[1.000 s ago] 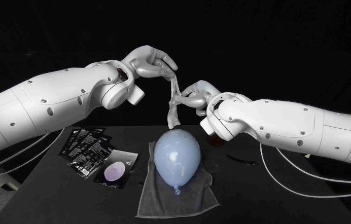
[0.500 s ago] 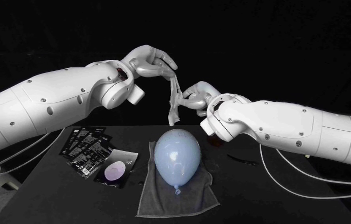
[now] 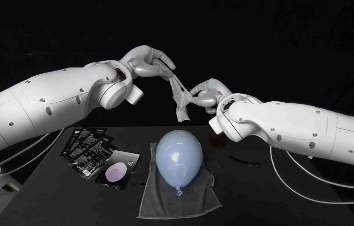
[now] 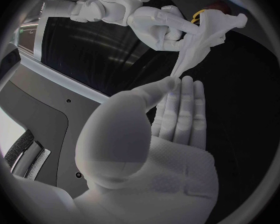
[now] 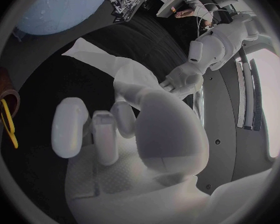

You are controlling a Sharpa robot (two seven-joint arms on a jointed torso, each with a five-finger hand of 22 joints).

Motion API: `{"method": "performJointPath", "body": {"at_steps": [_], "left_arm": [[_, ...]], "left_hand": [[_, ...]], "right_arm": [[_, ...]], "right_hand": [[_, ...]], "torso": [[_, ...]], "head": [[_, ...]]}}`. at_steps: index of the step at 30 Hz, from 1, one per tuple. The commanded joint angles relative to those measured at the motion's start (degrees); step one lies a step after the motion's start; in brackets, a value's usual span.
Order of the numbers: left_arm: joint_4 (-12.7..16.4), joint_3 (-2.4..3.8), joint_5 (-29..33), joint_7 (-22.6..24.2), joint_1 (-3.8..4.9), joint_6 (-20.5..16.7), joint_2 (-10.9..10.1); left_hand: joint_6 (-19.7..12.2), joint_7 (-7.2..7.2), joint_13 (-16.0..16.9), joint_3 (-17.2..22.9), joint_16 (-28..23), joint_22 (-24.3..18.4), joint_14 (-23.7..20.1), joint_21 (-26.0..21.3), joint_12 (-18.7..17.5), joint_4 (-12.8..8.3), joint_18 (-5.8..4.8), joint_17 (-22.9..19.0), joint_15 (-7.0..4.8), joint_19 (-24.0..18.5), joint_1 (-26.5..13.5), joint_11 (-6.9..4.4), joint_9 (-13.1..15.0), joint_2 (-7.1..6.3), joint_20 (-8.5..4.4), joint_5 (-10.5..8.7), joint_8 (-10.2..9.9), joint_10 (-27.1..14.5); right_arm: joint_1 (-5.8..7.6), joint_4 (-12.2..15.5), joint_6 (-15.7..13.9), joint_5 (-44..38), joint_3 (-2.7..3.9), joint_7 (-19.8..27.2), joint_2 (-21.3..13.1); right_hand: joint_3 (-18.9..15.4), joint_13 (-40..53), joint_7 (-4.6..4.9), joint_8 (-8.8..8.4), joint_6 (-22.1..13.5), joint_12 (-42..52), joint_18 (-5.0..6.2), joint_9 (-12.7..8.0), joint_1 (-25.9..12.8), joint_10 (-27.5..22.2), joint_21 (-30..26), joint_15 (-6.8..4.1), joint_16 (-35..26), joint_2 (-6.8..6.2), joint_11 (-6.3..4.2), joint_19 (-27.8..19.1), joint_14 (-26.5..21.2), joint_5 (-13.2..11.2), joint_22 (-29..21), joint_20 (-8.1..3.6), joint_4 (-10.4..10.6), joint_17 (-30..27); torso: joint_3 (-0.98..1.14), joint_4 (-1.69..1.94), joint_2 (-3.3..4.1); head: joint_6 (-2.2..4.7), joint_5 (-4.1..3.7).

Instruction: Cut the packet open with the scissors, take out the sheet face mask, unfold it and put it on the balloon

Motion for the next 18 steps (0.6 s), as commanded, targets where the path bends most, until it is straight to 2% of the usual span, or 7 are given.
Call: {"method": "performJointPath", "body": {"at_steps": [1, 4, 8, 11, 14, 18], "left_arm": [[-0.5, 0.01, -0.6, 0.4, -0.3, -0.5, -0.1], [-1.1, -0.05, -1.1, 0.5, -0.69, -0.6, -0.1], [-2.3, -0.17, -2.1, 0.8, -1.32, -0.7, -0.1], [-3.2, -0.26, -3.1, 1.1, -1.75, -0.8, 0.0], [-4.1, -0.34, -3.7, 1.4, -2.16, -0.9, 0.2], [-4.8, -0.41, -4.2, 1.7, -2.42, -1.0, 0.4]], "left_hand": [[0.1, -0.05, 1.8, 1.1, -0.3, 0.0, 0.2, 0.1, 0.4, -1.0, 0.75, 0.1, -0.32, 0.4, 1.1, -0.32, 0.0, 0.5, -0.19, 0.2, 0.0, 0.1], [0.1, -0.06, 1.9, 1.2, -0.3, -0.1, 0.2, 0.0, 0.4, -1.0, 0.75, 0.1, -0.32, 0.4, 1.1, -0.33, -0.1, 0.47, -0.21, 0.2, 0.0, 0.1], [0.1, -0.06, 1.9, 1.2, -0.3, -0.1, 0.2, 0.0, 0.4, -1.0, 0.75, 0.1, -0.32, 0.4, 1.1, -0.33, -0.1, 0.47, -0.21, 0.2, 0.0, 0.1], [0.1, -0.06, 1.9, 1.2, -0.4, -0.1, 0.2, 0.0, 0.4, -1.0, 0.75, 0.1, -0.33, 0.5, 1.1, -0.33, -0.1, 0.45, -0.23, 0.2, 0.0, 0.1], [0.1, -0.07, 1.9, 1.2, -0.4, -0.1, 0.2, 0.0, 0.4, -1.0, 0.75, 0.1, -0.34, 0.5, 1.1, -0.34, -0.1, 0.44, -0.25, 0.2, 0.0, 0.1], [0.1, -0.07, 1.9, 1.2, -0.4, -0.1, 0.2, 0.0, 0.4, -1.0, 0.75, 0.1, -0.34, 0.5, 1.1, -0.34, -0.1, 0.44, -0.25, 0.2, 0.0, 0.1]], "right_arm": [[0.24, 0.5, -1.2, -0.1, 0.1, 2.2, -1.0], [0.63, 0.9, -0.2, -0.5, 0.17, 2.3, -1.9], [1.64, 1.0, 3.8, -1.8, 0.27, 1.6, -2.9], [2.76, 0.4, 8.6, -3.9, 0.31, 0.4, -3.2], [4.42, -0.9, 15.7, -7.6, 0.34, -1.5, -3.0], [6.25, -2.6, 23.6, -13.5, 0.36, -3.4, -2.3]], "right_hand": [[0.4, 0.3, 0.04, 0.43, 0.3, 0.4, -0.85, 1.3, -0.6, 0.5, 0.2, -0.32, 0.2, -0.03, -0.01, 0.6, 5.5, -0.3, 10.5, -0.08, -0.2, 13.2], [0.6, 0.4, 0.03, 0.52, 0.4, 0.5, -0.83, 1.4, -0.9, 0.5, 0.1, -0.33, 0.2, -0.01, -0.02, 0.5, 5.5, -0.7, 10.5, -0.09, -0.5, 13.2], [0.6, 0.3, 0.04, 0.58, 0.3, 0.4, -0.73, 1.4, -1.2, 0.5, -0.3, -0.33, 0.1, 0.01, 0.0, 0.4, 5.4, -1.0, 10.3, -0.1, -0.6, 12.9], [0.6, 0.4, 0.04, 0.59, 0.3, 0.5, -0.72, 1.5, -1.3, 0.5, -0.4, -0.33, 0.0, 0.02, 0.0, 0.3, 5.4, -1.0, 10.3, -0.1, -0.6, 12.8], [0.6, 0.4, 0.01, 0.66, 0.3, 0.5, -0.71, 1.5, -1.3, 0.4, -0.5, -0.33, 0.0, 0.03, -0.02, 0.3, 5.4, -1.0, 10.3, -0.1, -0.8, 12.7], [0.7, 0.3, 0.0, 0.73, 0.3, 0.3, -0.69, 1.6, -1.3, 0.3, -0.7, -0.33, -0.1, 0.05, -0.02, 0.2, 5.4, -1.0, 10.3, -0.09, -1.0, 12.6]], "torso": [[0.03, -0.06, -0.01], [0.06, -0.04, 0.0], [0.03, -0.03, -0.02], [0.04, -0.06, -0.04], [0.02, -0.04, -0.03], [0.0, 0.05, 0.0]], "head": [[-0.08, -0.14], [-0.1, -0.25], [-0.15, -0.44], [-0.16, -0.56], [-0.16, -0.78], [-0.09, -0.89]]}}
